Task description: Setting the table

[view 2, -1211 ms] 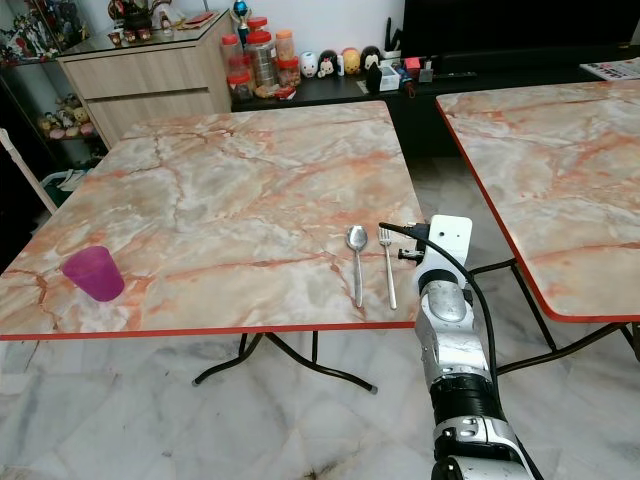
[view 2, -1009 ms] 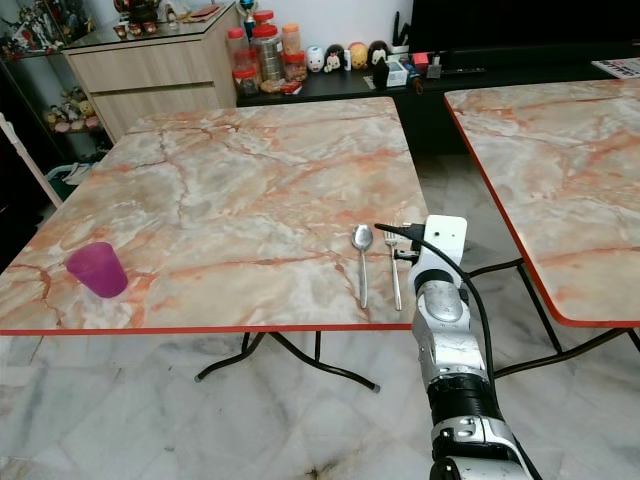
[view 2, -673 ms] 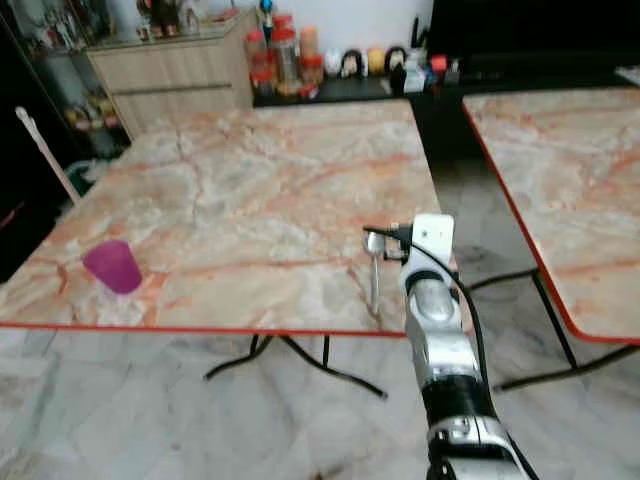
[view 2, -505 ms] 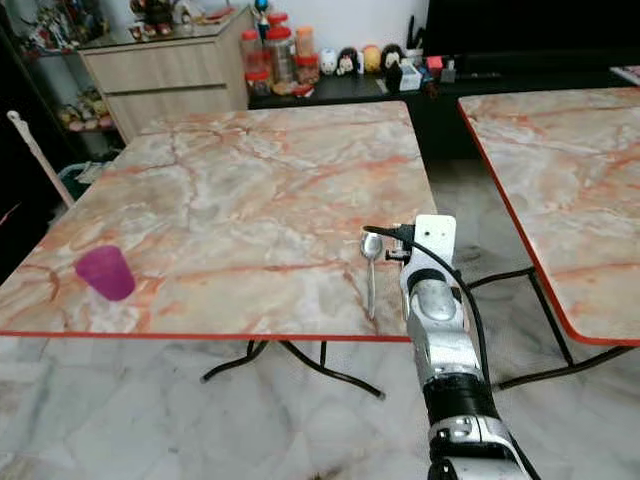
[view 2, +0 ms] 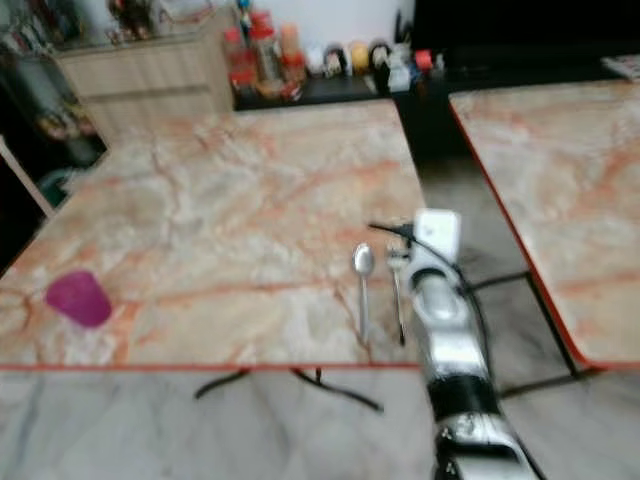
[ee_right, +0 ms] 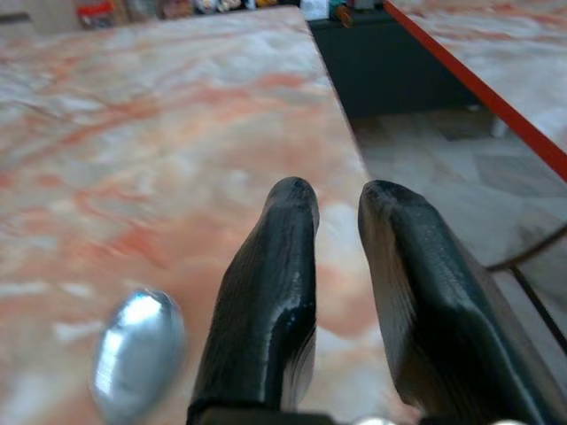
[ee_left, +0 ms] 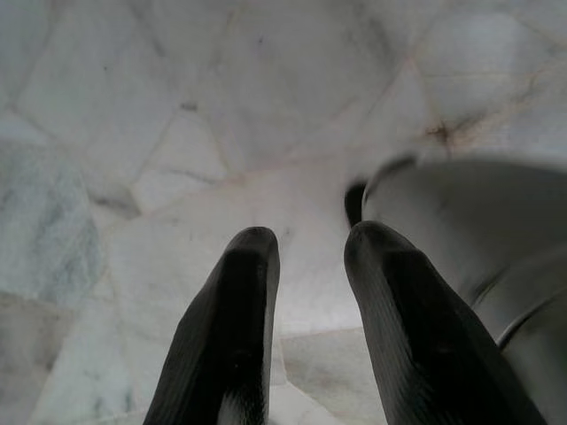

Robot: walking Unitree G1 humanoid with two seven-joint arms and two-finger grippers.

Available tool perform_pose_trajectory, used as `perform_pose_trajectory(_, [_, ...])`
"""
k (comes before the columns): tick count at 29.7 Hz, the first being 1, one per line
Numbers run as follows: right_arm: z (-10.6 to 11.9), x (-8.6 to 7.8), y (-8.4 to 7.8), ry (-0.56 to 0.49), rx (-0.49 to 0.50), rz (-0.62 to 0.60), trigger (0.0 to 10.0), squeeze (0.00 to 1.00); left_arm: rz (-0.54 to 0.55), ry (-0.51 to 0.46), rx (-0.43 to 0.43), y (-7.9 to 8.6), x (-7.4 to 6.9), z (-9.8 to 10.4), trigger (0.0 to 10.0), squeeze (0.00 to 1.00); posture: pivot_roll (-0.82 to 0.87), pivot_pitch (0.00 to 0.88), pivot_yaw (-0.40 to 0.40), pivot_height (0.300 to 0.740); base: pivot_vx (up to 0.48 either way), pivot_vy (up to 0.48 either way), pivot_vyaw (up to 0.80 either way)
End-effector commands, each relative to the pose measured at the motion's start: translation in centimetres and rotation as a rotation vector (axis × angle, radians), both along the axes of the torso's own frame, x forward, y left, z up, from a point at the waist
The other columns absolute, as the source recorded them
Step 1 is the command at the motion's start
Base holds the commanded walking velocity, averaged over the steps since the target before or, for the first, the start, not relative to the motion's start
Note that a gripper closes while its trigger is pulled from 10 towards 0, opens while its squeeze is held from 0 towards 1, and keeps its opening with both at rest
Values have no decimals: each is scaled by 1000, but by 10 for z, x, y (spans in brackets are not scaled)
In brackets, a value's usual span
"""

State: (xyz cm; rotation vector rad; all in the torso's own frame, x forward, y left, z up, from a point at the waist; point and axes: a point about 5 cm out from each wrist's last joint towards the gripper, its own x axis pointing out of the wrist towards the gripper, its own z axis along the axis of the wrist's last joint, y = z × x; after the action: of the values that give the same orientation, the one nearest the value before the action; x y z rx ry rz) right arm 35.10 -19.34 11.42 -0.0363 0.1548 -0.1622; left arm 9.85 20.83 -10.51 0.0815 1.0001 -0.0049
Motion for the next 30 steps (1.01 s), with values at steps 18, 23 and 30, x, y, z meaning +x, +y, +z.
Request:
perform_pose_trajectory(18, [-6, -31, 15, 70, 27, -98, 10000, 1000, 12, 31, 33, 13, -8, 0, 10000, 0, -129, 0, 94, 736, 0, 0, 0])
perform_pose_trajectory(23, [-3, -35, 15, 78, 32, -106, 10000, 1000, 11, 32, 33, 13, -8, 0, 10000, 0, -129, 0, 95, 736, 0, 0, 0])
perform_pose_trajectory(30, [1, -39, 13, 107, 10, -93, 10000, 827, 10, 32, 35, 15, -8, 0, 10000, 0, -129, 0, 97, 736, 0, 0, 0])
